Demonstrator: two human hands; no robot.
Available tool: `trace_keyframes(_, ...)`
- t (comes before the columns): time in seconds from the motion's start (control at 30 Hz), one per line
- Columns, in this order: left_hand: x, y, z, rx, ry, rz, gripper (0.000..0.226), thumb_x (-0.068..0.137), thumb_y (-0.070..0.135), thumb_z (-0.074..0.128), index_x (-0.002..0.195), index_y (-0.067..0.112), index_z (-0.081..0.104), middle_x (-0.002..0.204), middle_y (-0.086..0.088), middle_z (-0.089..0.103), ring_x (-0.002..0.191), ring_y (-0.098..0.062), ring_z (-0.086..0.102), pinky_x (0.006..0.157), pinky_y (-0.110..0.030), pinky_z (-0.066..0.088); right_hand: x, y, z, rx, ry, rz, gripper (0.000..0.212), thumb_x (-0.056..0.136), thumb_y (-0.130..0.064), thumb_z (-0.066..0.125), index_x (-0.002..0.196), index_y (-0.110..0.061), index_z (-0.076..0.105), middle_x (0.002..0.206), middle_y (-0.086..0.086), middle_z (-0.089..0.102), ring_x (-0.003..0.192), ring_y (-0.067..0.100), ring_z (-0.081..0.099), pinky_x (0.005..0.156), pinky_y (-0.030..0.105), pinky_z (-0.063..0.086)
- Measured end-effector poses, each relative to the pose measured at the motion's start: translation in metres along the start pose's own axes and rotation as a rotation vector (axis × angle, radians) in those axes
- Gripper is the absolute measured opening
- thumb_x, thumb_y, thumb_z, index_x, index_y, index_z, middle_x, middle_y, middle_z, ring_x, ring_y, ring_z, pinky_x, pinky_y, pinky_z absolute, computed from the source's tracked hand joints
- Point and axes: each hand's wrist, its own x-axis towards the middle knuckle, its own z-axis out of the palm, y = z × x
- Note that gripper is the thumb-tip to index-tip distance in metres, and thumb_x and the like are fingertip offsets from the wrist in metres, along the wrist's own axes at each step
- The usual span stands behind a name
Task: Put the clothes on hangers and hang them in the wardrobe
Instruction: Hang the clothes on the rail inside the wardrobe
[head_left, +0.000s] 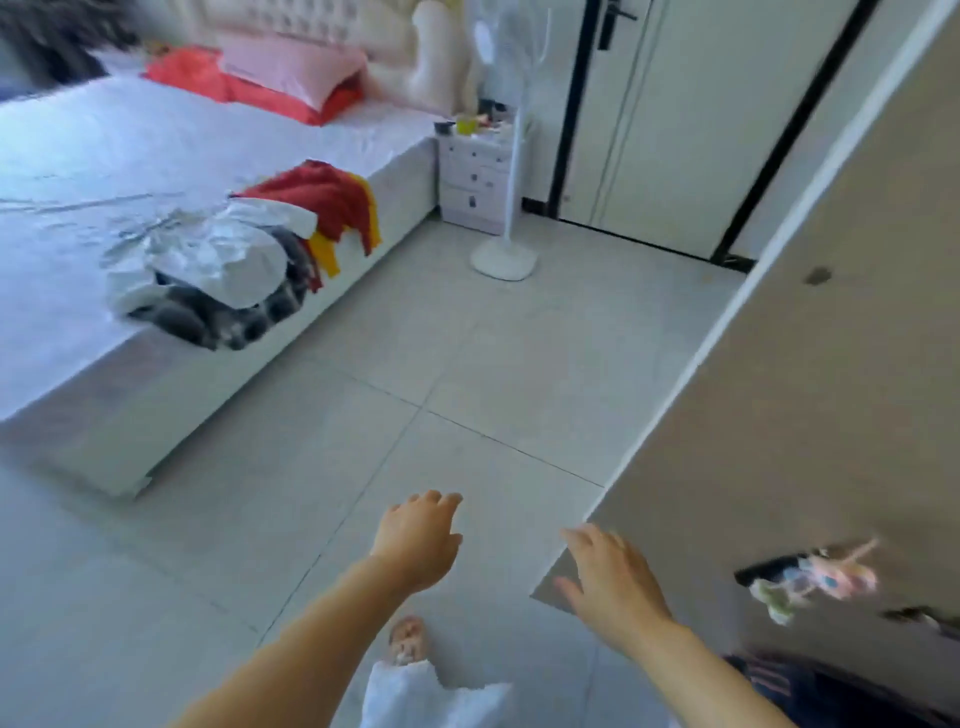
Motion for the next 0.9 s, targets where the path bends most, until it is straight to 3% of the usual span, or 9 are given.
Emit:
trace_keyframes(0.13, 0.001, -0.085, -0.025, -0.081, 0.075, -0.195, 0.052, 0.094, 0.036, 0.043, 0.143, 0.026, 0.026, 0.141, 0.001, 0.041, 0.127, -0.024, 0.039, 0.103, -0.037, 0.030, 0.089, -0.075, -0.016, -0.038, 0.002, -0.198, 0.040, 0.091, -0.036, 0.045, 0.127, -0.020, 0.042, 0.127, -0.003, 0.045, 0.116, 0.019, 0.041, 0.097, 0.027, 0.034)
trace_keyframes(0.27, 0.015, -0.173, -0.053, -0.123, 0.110, -0.328, 0.053, 0.095, 0.035, 0.041, 0.144, 0.025, 0.024, 0.144, 0.001, 0.038, 0.131, -0.023, 0.035, 0.106, -0.036, 0.028, 0.178, -0.150, -0.031, -0.069, 0.006, -0.334, 0.044, 0.092, -0.038, 0.044, 0.133, -0.024, 0.037, 0.129, -0.007, 0.044, 0.118, 0.016, 0.040, 0.097, 0.025, 0.034)
trace_keyframes(0.63, 0.080, -0.360, -0.144, -0.214, 0.226, -0.550, 0.052, 0.094, 0.035, 0.043, 0.143, 0.025, 0.026, 0.143, -0.001, 0.038, 0.129, -0.023, 0.036, 0.103, -0.036, 0.029, 0.370, -0.325, -0.083, -0.114, 0.016, -0.521, 0.051, 0.093, -0.041, 0.045, 0.139, -0.024, 0.032, 0.136, -0.005, 0.039, 0.123, 0.016, 0.036, 0.095, 0.028, 0.032)
trace_keyframes(0.9, 0.164, -0.478, -0.194, -0.253, 0.246, -0.692, 0.051, 0.093, 0.030, 0.042, 0.141, 0.024, 0.028, 0.139, -0.002, 0.041, 0.124, -0.024, 0.040, 0.098, -0.036, 0.033, 0.527, -0.420, -0.103, -0.160, -0.002, -0.668, 0.053, 0.094, -0.039, 0.045, 0.141, -0.021, 0.030, 0.139, -0.004, 0.036, 0.126, 0.016, 0.034, 0.103, 0.028, 0.027)
